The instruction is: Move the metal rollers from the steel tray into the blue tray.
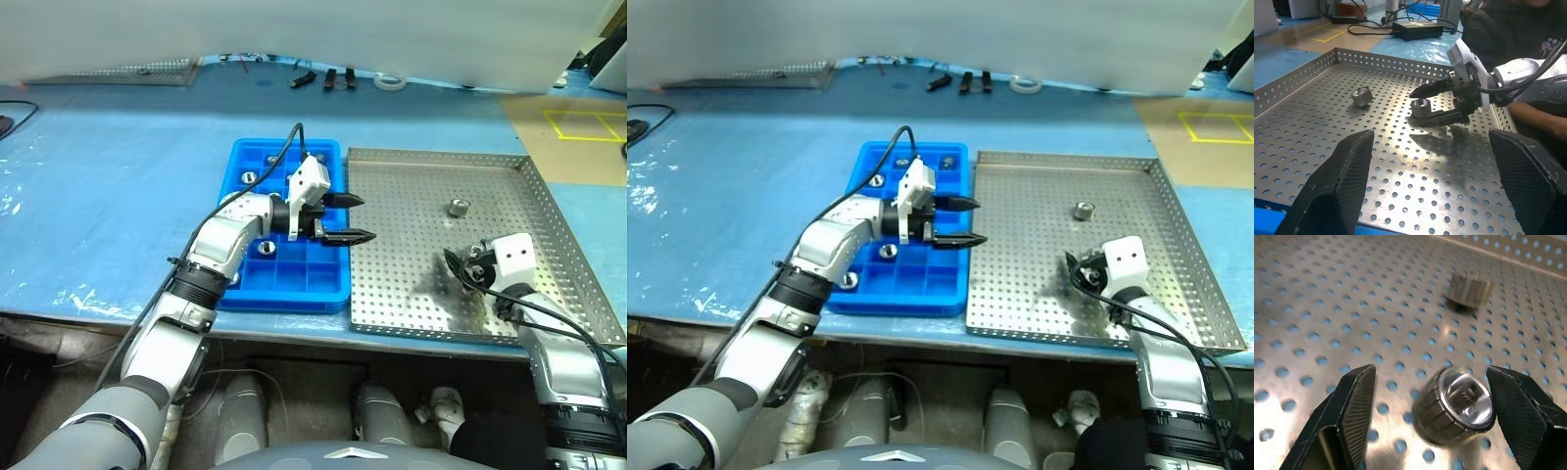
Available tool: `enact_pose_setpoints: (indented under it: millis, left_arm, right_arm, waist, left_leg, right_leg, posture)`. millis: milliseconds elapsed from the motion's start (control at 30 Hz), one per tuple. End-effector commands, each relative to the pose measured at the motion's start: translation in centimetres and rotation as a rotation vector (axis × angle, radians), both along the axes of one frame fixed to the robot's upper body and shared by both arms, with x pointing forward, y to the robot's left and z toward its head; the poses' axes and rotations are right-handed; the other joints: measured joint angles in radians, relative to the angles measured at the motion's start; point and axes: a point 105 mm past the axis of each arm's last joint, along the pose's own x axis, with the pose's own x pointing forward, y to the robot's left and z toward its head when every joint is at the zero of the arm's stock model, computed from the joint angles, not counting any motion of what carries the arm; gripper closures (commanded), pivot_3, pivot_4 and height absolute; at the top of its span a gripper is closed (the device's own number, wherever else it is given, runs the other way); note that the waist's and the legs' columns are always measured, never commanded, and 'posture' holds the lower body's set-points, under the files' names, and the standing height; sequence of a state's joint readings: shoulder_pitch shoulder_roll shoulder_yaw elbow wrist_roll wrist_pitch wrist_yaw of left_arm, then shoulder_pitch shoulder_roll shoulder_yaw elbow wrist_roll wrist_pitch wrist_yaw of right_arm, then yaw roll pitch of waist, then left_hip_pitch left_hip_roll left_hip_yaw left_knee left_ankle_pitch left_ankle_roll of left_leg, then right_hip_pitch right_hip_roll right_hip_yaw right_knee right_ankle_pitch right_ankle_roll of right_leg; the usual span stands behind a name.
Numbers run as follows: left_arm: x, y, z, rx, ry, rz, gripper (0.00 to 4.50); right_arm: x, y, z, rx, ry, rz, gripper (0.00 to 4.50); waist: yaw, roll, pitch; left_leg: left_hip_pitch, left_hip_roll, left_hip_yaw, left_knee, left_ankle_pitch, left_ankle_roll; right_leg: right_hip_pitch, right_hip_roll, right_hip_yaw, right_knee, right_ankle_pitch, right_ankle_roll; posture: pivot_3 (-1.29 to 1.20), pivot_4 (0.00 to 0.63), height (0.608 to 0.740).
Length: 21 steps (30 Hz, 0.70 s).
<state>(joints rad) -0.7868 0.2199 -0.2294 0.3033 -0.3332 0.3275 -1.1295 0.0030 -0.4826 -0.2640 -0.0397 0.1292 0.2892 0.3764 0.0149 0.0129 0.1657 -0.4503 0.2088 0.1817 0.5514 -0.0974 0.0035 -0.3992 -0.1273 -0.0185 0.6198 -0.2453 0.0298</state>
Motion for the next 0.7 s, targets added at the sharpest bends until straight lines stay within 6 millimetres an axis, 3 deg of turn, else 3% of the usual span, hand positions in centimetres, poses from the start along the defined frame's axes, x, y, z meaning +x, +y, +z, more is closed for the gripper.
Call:
enact_pose_setpoints:
  millis: [33,367,600,700]
  left_arm:
    - [-0.2,0.0,1.2,-0.018,-0.045,-0.014,0.52]
    - [0.0,0.2,1.2,-0.014,-0.046,-0.002,0.52]
    - [0.2,0.3,1.3,-0.011,-0.047,0.010,0.52]
    - [0.2,0.4,1.2,-0.011,-0.044,0.015,0.52]
  right_arm:
    - [-0.6,-1.7,-0.7,-0.012,0.014,-0.065,0.70]
    - [-0.2,-0.8,-0.5,0.012,-0.012,-0.048,0.70]
    - [1.1,0.9,0.8,0.042,-0.068,0.001,2.74]
    - [1.9,1.9,1.2,0.050,-0.079,0.026,2.74]
  waist:
    - [0.000,0.000,0.000]
    - [-0.001,0.000,0.000]
    - [-0.001,0.000,0.000]
    - [-0.001,0.000,0.000]
  left_leg:
    - [0.001,0.000,0.000,0.001,0.000,0.000]
    - [0.007,0.000,0.000,0.001,-0.001,0.001]
    - [0.007,0.000,0.001,-0.001,-0.001,0.001]
    - [0.006,0.000,0.001,-0.003,-0.001,0.001]
  right_leg:
    - [0.001,0.000,0.000,0.000,0.000,0.000]
    - [0.009,0.000,0.000,-0.003,0.000,0.000]
    - [0.009,0.000,0.000,-0.006,0.000,0.000]
    - [0.008,0.000,0.000,-0.007,0.000,0.000]
  posture:
    - [-0.31,0.150,0.740]
    - [-0.31,0.150,0.740]
    - [-0.31,0.150,0.740]
    - [-0.30,0.150,0.740]
